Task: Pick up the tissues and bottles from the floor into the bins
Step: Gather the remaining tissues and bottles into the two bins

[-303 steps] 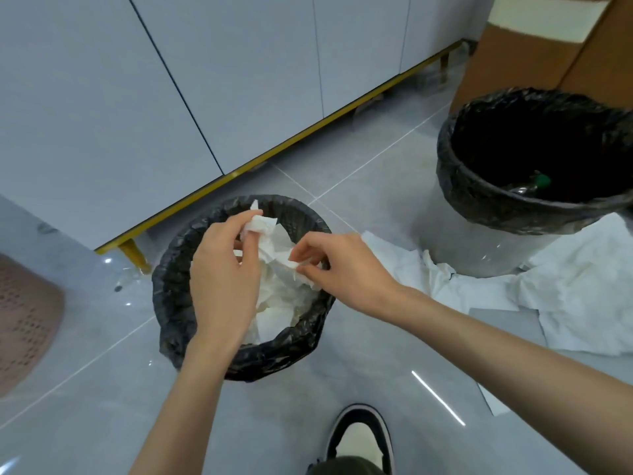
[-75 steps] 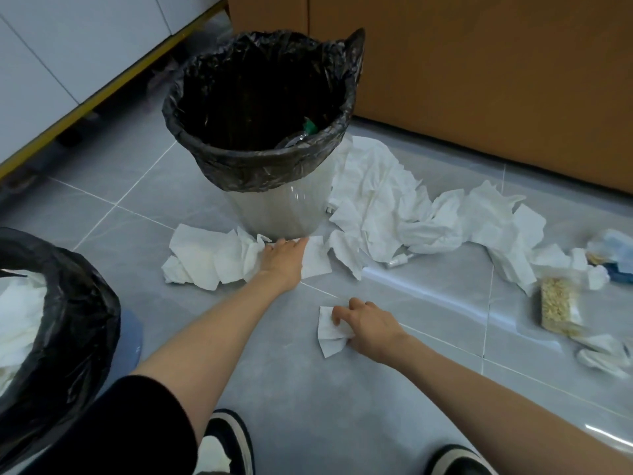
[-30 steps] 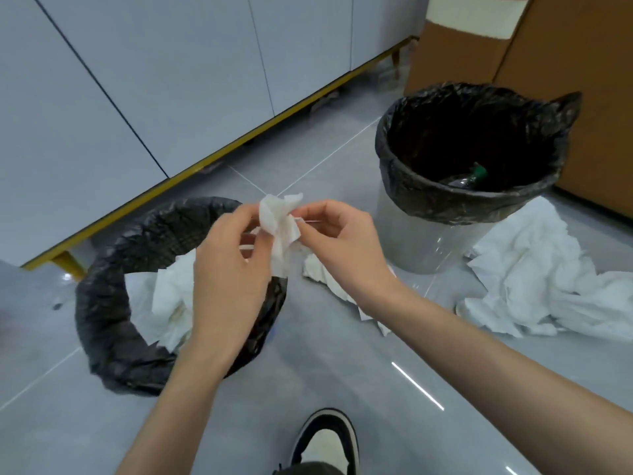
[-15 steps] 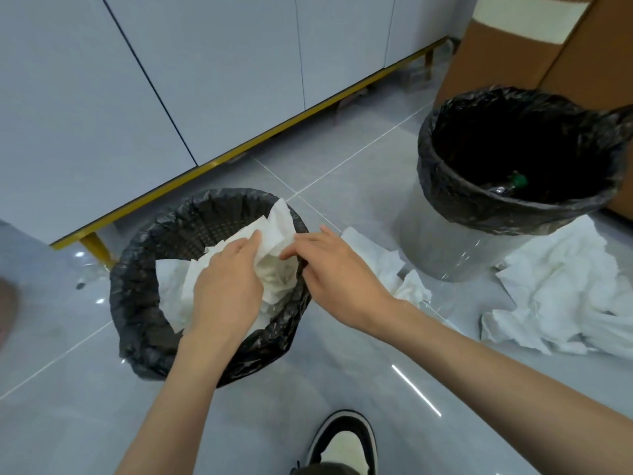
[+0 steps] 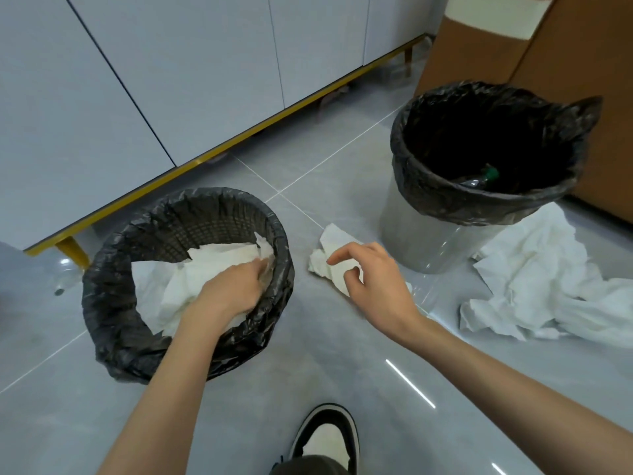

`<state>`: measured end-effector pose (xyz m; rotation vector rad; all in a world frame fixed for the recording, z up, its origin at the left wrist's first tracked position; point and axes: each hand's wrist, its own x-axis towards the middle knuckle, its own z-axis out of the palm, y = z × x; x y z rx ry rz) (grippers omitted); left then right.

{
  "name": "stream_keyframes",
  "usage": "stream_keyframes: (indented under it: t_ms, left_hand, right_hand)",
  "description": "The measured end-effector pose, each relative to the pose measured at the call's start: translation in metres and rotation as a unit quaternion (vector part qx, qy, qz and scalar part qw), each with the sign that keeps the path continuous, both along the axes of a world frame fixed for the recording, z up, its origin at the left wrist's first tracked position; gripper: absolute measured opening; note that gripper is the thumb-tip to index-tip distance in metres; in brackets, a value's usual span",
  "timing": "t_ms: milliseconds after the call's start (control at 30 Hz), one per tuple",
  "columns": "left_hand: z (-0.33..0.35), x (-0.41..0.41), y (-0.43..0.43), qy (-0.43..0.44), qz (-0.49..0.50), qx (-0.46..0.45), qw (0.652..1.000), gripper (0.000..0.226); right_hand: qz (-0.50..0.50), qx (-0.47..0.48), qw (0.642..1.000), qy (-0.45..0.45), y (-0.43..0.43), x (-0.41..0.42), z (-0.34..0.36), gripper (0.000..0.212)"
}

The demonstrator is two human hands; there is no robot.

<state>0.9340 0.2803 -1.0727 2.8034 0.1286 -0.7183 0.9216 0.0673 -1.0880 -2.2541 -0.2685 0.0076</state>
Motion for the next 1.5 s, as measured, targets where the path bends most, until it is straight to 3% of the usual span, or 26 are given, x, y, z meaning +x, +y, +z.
stream_keyframes:
  t_ms: [167,300,500,600,900,1067,1233,1333,1500]
  left_hand:
    - [0.017,-0.001,-0.017,-0.159,0.049,0.009,0.986,0.026]
    - [0.038,-0.004,-0.037,-0.233,0.076,0.003,0.970,0.032]
    - [0.047,-0.009,-0.079,-0.338,0.015,-0.068,0.939,0.040]
    - [0.035,-0.009,-0.112,-0.314,-0.034,-0.099,0.944,0.039]
    - [-0.061,-0.013,-0.182,-0.120,-0.135,-0.113,0.977,0.041]
    - [-0.100,-0.009,-0.194,-0.097,-0.165,-0.110,0.975,0.046]
    - [-0.111,0.001,-0.209,-0.111,-0.198,-0.076,0.971,0.050]
    - [-0.114,0.001,-0.218,-0.125,-0.216,-0.070,0.966,0.050]
    - [-0.115,-0.009,-0.233,-0.144,-0.250,-0.098,0.953,0.051]
  right_hand:
    - [-0.057,0.005,0.998,0.032,-0.031,-0.007,-0.014,0.039]
    - [-0.110,0.019,0.992,0.052,-0.055,-0.010,-0.029,0.041]
    - [-0.166,0.012,0.983,0.076,-0.091,-0.020,-0.046,0.037]
    - [-0.186,0.010,0.978,0.095,-0.110,-0.027,-0.058,0.034]
    - [-0.251,-0.035,0.962,0.106,-0.172,-0.056,-0.084,0.030]
    - [-0.281,-0.080,0.953,0.085,-0.206,-0.067,-0.088,0.033]
    - [-0.179,-0.139,0.958,0.175,-0.222,-0.070,-0.098,0.054]
    - [-0.109,-0.205,0.943,0.238,-0.224,-0.068,-0.103,0.053]
    - [-0.074,-0.247,0.925,0.279,-0.218,-0.068,-0.110,0.050]
